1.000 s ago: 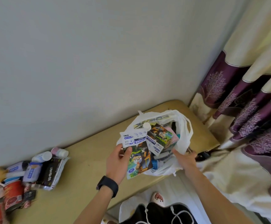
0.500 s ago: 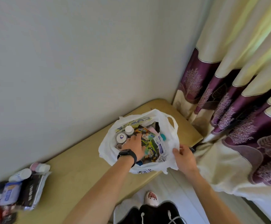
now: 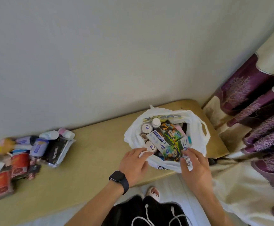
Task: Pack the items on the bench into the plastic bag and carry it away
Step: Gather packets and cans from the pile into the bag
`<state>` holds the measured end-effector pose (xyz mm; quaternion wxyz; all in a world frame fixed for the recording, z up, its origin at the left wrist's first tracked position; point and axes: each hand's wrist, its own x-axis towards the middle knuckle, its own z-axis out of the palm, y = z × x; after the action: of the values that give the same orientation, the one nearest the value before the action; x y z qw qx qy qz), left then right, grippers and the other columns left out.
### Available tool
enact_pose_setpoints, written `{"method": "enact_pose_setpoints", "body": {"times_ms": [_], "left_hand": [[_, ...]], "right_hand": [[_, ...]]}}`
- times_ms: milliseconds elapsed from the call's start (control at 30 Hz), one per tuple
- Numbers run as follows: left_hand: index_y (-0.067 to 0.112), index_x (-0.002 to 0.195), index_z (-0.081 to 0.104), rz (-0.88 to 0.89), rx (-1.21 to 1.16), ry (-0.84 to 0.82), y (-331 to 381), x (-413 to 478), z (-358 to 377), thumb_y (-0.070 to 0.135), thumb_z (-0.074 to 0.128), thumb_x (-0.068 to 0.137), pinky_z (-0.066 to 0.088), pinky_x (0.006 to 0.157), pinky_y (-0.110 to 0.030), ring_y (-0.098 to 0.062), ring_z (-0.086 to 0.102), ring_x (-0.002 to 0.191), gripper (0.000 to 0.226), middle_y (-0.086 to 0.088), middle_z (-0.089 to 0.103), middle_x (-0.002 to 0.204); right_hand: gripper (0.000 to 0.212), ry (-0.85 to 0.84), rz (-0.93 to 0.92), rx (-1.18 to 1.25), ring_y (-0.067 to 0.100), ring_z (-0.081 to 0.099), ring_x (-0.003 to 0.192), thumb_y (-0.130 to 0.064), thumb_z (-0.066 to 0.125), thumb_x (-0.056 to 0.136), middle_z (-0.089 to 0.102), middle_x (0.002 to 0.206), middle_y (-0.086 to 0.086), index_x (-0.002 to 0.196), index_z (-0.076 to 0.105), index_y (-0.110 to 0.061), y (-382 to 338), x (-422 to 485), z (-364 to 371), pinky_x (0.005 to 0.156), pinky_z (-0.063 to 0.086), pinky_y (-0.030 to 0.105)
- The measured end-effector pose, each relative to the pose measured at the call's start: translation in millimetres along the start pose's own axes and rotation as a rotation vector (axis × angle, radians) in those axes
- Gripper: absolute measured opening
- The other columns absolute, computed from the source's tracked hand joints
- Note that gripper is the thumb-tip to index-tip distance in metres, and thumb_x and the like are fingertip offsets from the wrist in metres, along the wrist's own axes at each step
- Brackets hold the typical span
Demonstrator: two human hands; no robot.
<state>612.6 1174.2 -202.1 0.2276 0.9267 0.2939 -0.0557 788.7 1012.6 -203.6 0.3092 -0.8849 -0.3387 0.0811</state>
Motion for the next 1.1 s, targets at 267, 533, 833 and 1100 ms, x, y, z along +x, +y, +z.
{"method": "enact_pose_setpoints", "body": {"times_ms": [267,533,833,1100], "left_hand": [[0.033,0.144,0.039,-0.523,-0.242,0.027,-103,-117,23,0.028,0.043,0.097,0.035,0.107,-0.029,-0.014,0.037,0.135,0.048,0.008,0.039,0.15],[0.029,0.149,0.031,-0.89,-0.39,-0.066,-195,-216,48,0.025,0.044,0.096,0.033,0.111,-0.035,-0.021,0.035,0.138,0.054,0.001,0.033,0.155],[0.038,0.154,0.006,-1.037,-0.391,-0.224,-284,-285,80,0.038,0.039,0.098,0.001,0.12,-0.052,-0.025,-0.003,0.15,0.066,0.002,-0.01,0.164],[0.043,0.153,0.01,-0.885,-0.337,-0.222,-350,-324,79,0.037,0.043,0.097,0.002,0.119,-0.056,-0.023,-0.002,0.151,0.065,0.009,-0.008,0.164]], "right_hand": [[0.026,-0.381,-0.534,0.061,0.018,0.055,0.111,-0.018,0.071,0.085,0.064,0.122,-0.006,0.11,0.071,-0.026,-96,-35,74,0.09,0.052,0.034],[0.039,-0.959,-0.678,-0.198,0.005,0.032,0.136,-0.034,0.045,0.099,0.046,0.144,-0.017,0.138,0.05,-0.032,-191,-66,168,0.11,0.034,0.023],[0.049,-1.129,-0.251,-0.215,0.018,0.055,0.12,-0.044,0.06,0.092,0.058,0.132,-0.003,0.136,0.048,-0.024,-300,-76,289,0.095,0.043,0.03],[0.023,-0.954,0.724,0.341,0.022,0.06,0.08,-0.032,0.071,0.089,0.06,0.09,0.008,0.093,0.06,-0.012,-378,-80,391,0.077,0.05,0.037]]}}
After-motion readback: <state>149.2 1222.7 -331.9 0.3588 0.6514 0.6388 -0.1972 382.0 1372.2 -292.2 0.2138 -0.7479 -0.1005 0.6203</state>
